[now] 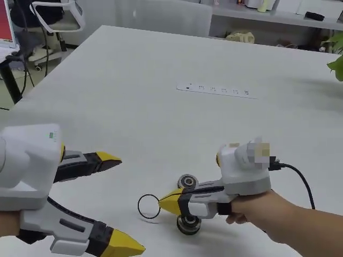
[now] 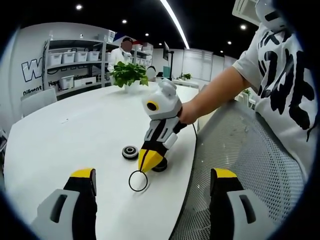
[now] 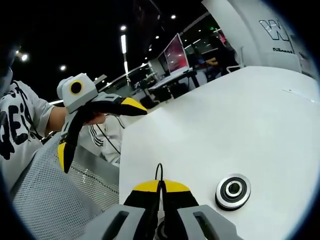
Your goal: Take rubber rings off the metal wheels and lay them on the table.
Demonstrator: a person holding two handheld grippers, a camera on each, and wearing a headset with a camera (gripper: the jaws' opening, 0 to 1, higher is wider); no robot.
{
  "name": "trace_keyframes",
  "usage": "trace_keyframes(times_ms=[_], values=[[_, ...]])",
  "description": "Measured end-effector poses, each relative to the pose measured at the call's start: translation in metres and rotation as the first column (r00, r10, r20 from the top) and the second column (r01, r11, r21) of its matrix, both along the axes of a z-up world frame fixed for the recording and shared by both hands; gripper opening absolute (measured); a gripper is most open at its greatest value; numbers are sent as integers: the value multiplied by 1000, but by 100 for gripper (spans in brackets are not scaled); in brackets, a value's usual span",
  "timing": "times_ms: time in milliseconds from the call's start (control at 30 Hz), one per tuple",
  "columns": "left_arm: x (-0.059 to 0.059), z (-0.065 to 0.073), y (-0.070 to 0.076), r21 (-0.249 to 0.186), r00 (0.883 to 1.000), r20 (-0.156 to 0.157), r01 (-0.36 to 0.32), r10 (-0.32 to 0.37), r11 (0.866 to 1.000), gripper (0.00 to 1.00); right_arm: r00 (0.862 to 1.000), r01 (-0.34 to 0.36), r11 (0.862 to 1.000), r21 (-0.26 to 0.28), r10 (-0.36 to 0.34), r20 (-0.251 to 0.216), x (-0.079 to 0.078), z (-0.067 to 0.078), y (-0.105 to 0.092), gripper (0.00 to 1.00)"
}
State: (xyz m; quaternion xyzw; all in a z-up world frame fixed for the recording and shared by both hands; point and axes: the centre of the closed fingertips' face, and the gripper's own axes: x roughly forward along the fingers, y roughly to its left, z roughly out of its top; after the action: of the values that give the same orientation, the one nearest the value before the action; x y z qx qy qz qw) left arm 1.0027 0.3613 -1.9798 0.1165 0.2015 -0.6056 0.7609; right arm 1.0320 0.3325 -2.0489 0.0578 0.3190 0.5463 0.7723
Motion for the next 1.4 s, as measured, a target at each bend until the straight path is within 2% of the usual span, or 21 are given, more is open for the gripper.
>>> trace_keyframes(times_ms=[300, 733, 1400], values=[[0, 0, -1, -3, 1000, -1, 0, 0, 1000, 93, 1000, -5, 999, -40, 6, 27, 0, -7, 0, 0], [0, 0, -1, 1, 1000, -8, 3, -3, 1000, 93, 998, -15, 998, -66, 19, 62, 3, -8, -2, 1], [-1, -2, -5, 16, 1000, -17, 19, -19, 1000, 92, 995, 5, 999, -49, 0, 100, 5, -1, -8, 13]])
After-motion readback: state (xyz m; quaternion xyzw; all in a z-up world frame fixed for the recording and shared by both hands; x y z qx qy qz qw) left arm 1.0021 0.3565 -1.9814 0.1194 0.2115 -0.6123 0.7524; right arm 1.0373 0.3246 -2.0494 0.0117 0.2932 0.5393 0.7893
